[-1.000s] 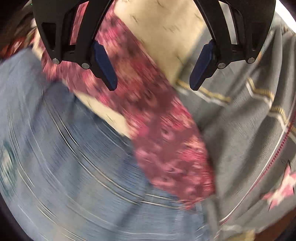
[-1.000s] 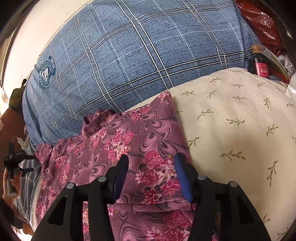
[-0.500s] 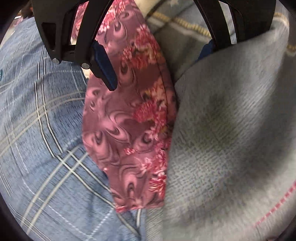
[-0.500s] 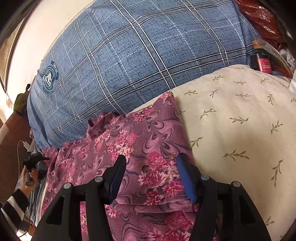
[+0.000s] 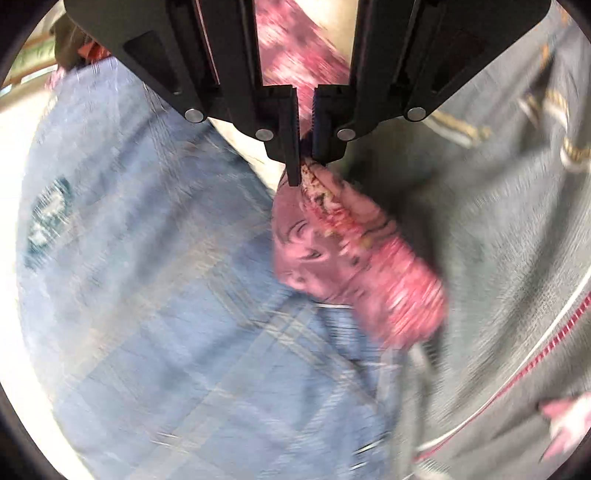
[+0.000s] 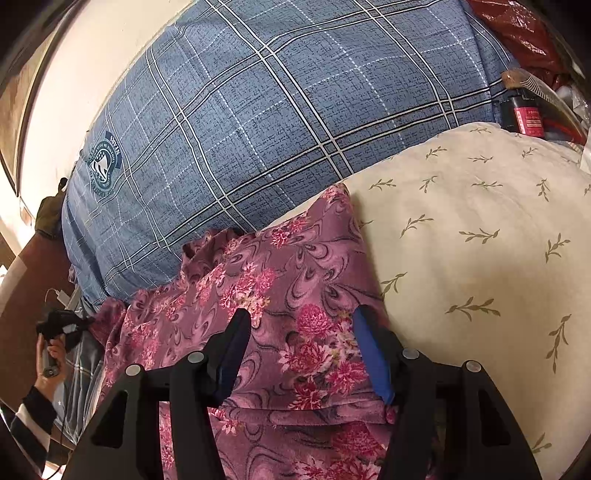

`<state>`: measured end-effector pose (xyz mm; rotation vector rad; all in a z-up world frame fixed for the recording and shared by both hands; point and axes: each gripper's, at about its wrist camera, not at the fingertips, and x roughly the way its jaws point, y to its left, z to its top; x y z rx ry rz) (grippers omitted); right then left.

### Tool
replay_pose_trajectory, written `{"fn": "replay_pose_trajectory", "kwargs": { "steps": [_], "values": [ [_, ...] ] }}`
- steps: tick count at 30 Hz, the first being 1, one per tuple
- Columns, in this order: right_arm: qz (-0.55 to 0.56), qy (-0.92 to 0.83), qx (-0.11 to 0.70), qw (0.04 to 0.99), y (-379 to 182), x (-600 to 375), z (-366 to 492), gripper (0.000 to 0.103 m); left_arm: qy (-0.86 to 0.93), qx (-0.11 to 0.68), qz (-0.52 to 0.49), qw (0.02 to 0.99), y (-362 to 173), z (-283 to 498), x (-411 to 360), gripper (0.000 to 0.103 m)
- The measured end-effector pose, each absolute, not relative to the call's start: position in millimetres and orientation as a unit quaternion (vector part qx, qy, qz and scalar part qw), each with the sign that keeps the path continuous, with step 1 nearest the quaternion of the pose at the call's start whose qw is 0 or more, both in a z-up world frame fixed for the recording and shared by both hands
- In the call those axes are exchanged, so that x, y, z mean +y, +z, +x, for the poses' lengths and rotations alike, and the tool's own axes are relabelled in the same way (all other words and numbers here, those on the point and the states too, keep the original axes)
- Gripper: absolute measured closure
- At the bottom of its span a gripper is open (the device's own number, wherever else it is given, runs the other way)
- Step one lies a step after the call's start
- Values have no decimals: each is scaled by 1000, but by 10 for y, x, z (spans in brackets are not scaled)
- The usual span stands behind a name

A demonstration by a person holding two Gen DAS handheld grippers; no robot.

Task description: Fold small clothes

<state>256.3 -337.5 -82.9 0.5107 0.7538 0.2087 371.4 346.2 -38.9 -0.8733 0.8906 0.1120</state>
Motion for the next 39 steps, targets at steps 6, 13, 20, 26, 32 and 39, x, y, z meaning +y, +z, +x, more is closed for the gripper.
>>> {"fn": "replay_pose_trajectory", "kwargs": {
  "steps": [6,13,20,26,32,39],
  "values": [
    [247,101,363,893,-830,-3376,2562,43,-32,410,-347,843,166,3516,2599,100],
    [253,103,361,892,-836,-3390,2555,43,-131,442,-314,830,282,3510,1296,100],
    [259,105,359,891,-843,-3406,2546,43,-141,532,-214,807,-323,3342,-92,89],
    [257,103,361,890,-847,-3408,2545,43,-136,536,-154,819,-354,2864,-353,53],
    [230,70,394,887,-764,-3311,2598,43,-93,486,-240,835,-100,2420,544,38],
    [182,182,427,867,-430,-2087,2675,23,-35,483,-347,803,-389,2302,1388,38]
  ]
}}
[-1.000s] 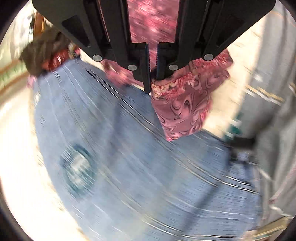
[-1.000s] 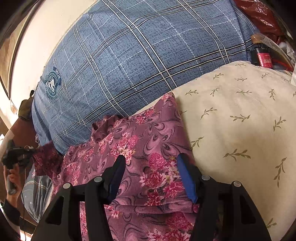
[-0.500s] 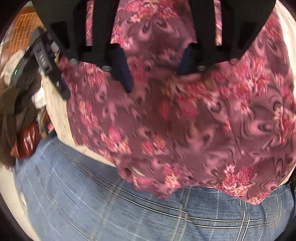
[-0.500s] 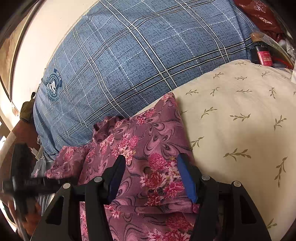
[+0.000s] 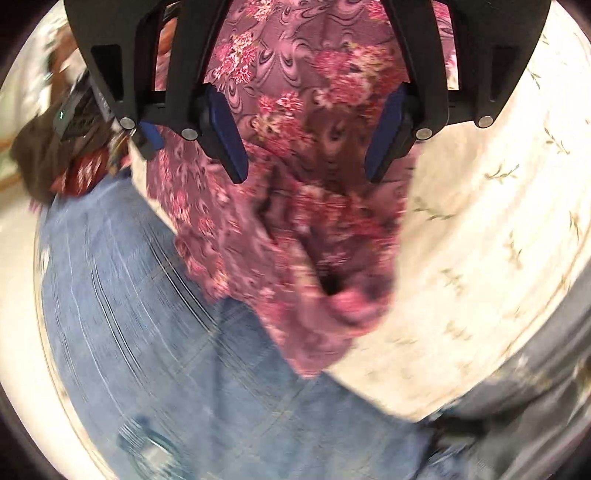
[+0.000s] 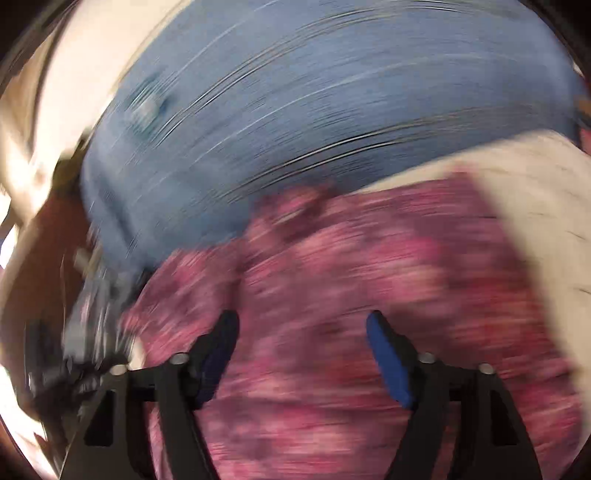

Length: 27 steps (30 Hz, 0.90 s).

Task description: Fold small clothes

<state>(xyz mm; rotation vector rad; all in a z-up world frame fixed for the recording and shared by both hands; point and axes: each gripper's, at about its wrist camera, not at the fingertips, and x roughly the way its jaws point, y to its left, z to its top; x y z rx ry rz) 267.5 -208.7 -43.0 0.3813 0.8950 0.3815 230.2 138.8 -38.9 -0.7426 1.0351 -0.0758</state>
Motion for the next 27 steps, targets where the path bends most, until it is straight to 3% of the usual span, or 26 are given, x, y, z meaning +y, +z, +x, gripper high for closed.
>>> {"fn": "replay_pose_trajectory", "kwargs": {
  "steps": [5,10,11,12,13,14,15,21,27],
  "values": [
    [-62,256,403,876,-371,-820,2440,18,-36,477,-374,794,-449,2188,1643,38],
    [-224,227,343,883,-452,-226,2371,18,-35,467,-388,794,-441,2116,1781,38],
    [-234,224,338,884,-464,-171,2410,21,-35,466,-393,792,-465,2143,1749,38],
    [-231,232,342,881,-464,-157,2456,32,-37,466,-397,790,-467,2137,1754,38],
    [-216,249,350,877,-457,-162,2481,75,-39,466,-399,789,-466,2133,1754,38],
    [-188,265,370,870,-438,-208,2542,93,-40,466,-398,789,-462,2124,1764,38],
    [-158,268,381,871,-408,-298,2592,89,-40,466,-397,790,-447,2117,1765,38],
    [100,226,380,891,-94,-1617,2767,91,-56,471,-393,788,-445,2185,1602,38],
    [275,103,415,861,-463,-2996,2760,92,-68,486,-406,771,-533,2358,1377,38]
  ]
}}
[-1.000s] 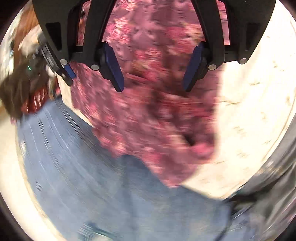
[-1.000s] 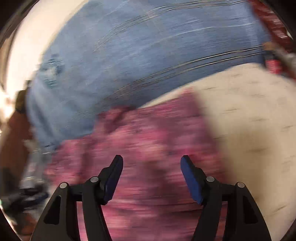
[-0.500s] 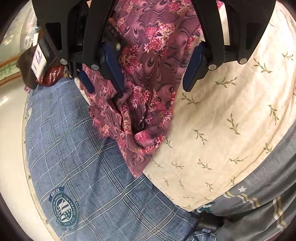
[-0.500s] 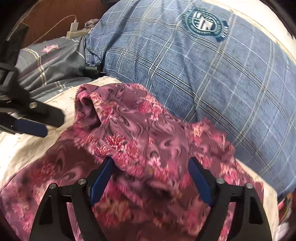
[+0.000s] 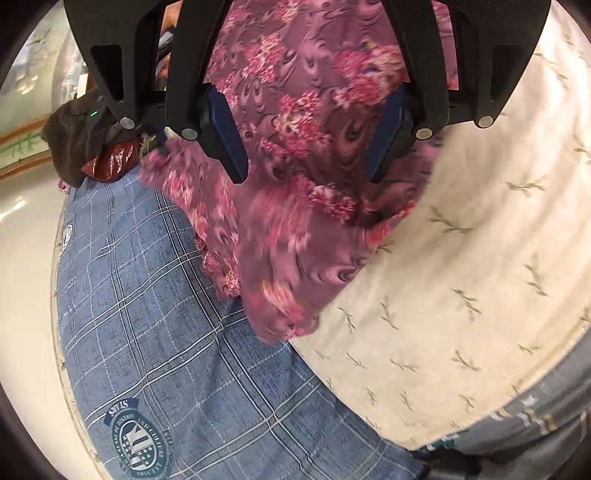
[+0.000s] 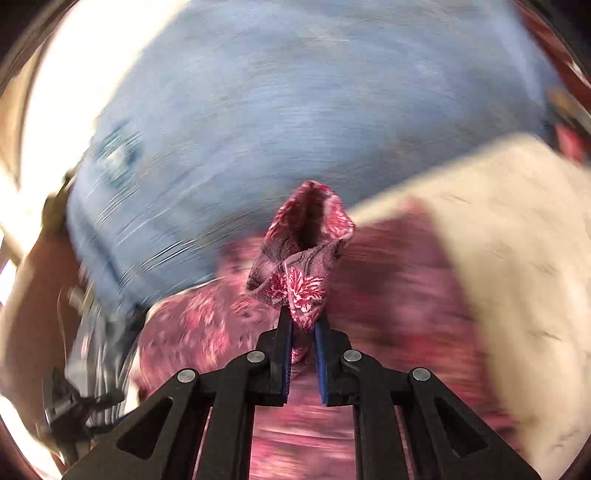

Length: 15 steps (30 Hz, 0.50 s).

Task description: Fold small clothes

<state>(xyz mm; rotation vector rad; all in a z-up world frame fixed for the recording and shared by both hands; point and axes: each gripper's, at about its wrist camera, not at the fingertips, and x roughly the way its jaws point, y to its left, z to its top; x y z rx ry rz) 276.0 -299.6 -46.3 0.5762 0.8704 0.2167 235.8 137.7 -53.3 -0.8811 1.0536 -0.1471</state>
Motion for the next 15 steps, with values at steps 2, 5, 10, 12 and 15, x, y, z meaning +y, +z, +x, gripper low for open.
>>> {"fn": "replay_pose_trajectory", "kwargs": {
  "steps": [2,5,10,12,15],
  "values": [
    [325,101,424,839,-632,-3215,2709,86,-73,495,-410,762,-573,2406,1320,38],
    [371,105,406,829,-701,-3343,2605,68,-82,499,-415,756,-616,2448,1220,38],
    [368,77,399,836,-736,-3264,2761,44,-63,504,-417,754,-695,2616,1196,35],
    [355,91,403,839,-658,-3264,2855,95,-45,496,-406,766,-639,2705,1236,66],
    [386,129,349,844,-382,-3464,2792,96,-45,479,-406,777,-509,2702,1322,88]
  ]
}}
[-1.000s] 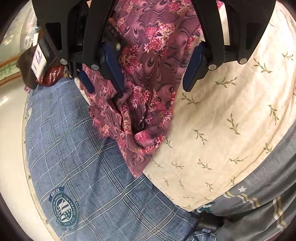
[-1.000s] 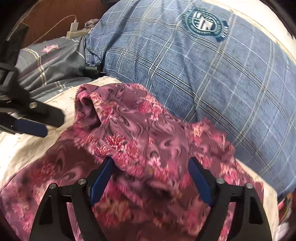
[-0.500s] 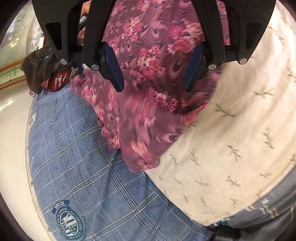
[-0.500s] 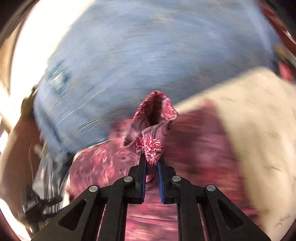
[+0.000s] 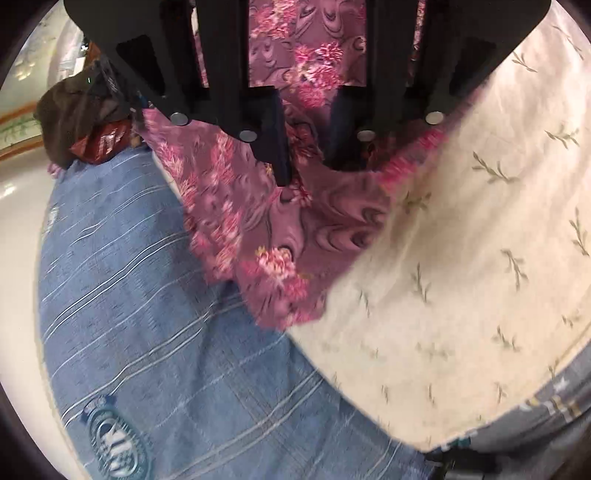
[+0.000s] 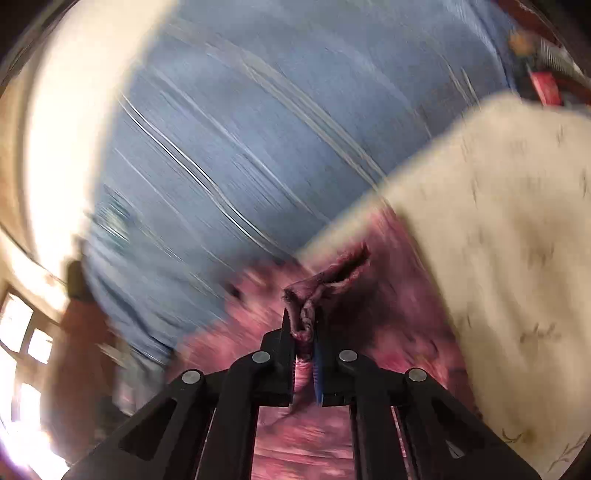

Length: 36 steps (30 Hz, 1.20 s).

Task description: Fold small clothes

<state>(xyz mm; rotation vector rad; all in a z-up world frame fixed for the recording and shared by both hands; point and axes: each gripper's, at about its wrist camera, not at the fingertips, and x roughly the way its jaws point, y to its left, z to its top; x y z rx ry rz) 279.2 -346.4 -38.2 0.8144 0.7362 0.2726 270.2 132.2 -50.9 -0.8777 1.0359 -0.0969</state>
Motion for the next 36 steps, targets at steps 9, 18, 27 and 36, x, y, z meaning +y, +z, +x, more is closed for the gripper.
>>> {"fn": "replay_pose_trajectory", "kwargs": {
  "steps": [9,18,27,36],
  "values": [
    [362,75,442,817,-818,-3803,2433,95,-46,500,-408,763,-767,2402,1389,87],
    [253,120,364,888,151,-3180,2525,63,-72,479,-412,771,-707,2561,1199,45],
    [122,315,490,804,-180,-1070,4116,55,-58,460,-405,788,-804,2547,1292,87],
    [21,359,596,718,-874,-15,4542,83,-62,462,-399,790,-772,2550,1289,87]
  ]
}}
